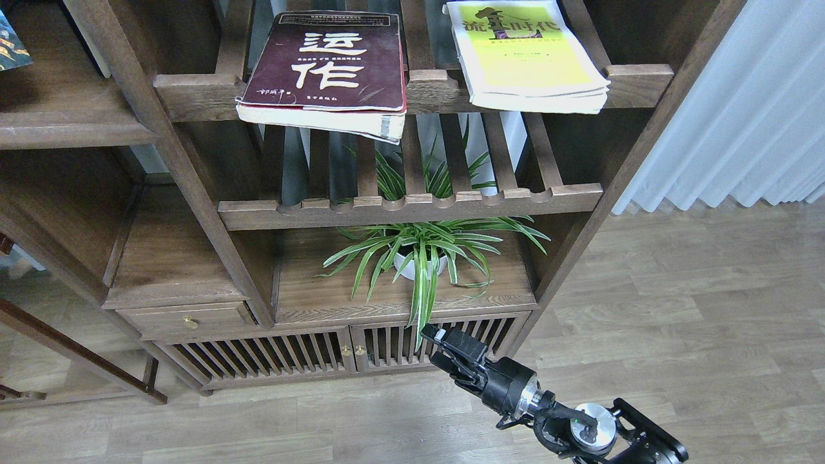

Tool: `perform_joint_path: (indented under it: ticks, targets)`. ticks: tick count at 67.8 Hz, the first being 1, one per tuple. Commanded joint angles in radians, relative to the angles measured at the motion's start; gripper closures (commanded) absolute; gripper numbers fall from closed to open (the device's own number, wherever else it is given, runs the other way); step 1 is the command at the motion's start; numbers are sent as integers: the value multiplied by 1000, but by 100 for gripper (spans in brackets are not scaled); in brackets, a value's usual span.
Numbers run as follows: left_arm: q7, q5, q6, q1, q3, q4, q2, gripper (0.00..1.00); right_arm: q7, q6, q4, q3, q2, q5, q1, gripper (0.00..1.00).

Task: Organize books on shelf
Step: 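Release the paperback on the side shelf and withdraw the left gripper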

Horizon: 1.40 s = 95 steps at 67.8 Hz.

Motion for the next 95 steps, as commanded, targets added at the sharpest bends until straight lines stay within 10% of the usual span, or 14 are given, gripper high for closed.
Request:
perform_joint_path:
  ticks: [1, 67, 95]
  targets:
    - [0, 0, 0, -17, 0, 23, -30, 99, 0, 0, -1, 0, 0, -1, 0, 0]
    - [0, 2, 0, -161, 0, 297, -238, 94, 0, 0, 0, 3, 0, 2, -31, 0]
    - [0, 29, 0, -172, -3, 353, -266, 20, 0, 0, 2, 3, 0, 0, -44, 0]
